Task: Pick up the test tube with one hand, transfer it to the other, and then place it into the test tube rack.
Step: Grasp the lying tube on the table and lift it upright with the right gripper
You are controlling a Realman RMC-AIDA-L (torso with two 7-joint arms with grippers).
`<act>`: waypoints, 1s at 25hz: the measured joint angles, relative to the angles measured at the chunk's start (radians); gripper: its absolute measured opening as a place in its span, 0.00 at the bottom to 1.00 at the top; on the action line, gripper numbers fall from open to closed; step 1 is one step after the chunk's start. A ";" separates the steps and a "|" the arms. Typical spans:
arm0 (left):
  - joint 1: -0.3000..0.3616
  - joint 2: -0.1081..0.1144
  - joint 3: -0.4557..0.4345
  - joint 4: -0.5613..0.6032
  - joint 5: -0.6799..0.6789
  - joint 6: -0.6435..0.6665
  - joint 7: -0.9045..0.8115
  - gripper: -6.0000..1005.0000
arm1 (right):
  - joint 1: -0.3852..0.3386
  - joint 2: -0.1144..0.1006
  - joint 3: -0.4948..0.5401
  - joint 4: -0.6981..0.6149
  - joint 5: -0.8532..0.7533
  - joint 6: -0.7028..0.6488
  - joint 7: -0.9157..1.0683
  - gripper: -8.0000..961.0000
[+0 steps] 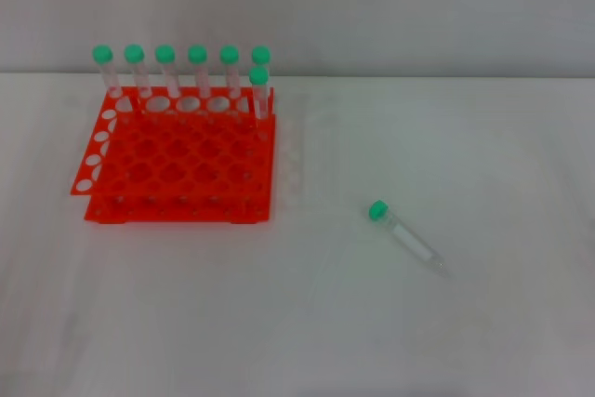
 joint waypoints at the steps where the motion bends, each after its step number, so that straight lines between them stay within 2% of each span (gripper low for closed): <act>1: -0.001 0.000 0.001 0.000 0.002 0.000 0.000 0.88 | 0.000 0.000 -0.005 0.000 0.000 0.000 0.000 0.91; 6: 0.006 0.000 0.001 -0.001 0.004 -0.002 -0.011 0.88 | 0.000 0.000 -0.012 -0.002 -0.007 0.009 0.016 0.90; 11: 0.014 0.001 0.000 0.001 0.006 -0.005 -0.019 0.88 | 0.005 0.000 -0.016 -0.062 -0.086 0.037 0.074 0.89; 17: 0.020 0.002 -0.001 0.006 0.004 -0.009 -0.018 0.88 | 0.016 0.001 -0.031 -0.098 -0.103 0.037 0.108 0.88; 20: 0.028 0.003 -0.006 0.006 -0.001 -0.029 -0.019 0.88 | 0.018 0.001 -0.120 -0.215 -0.113 0.024 0.223 0.88; 22: 0.031 0.003 -0.009 0.008 -0.006 -0.050 -0.018 0.88 | 0.018 0.001 -0.208 -0.381 -0.173 -0.024 0.395 0.87; 25: 0.029 0.003 -0.009 0.008 -0.009 -0.067 -0.015 0.88 | 0.027 0.001 -0.295 -0.672 -0.373 -0.092 0.704 0.87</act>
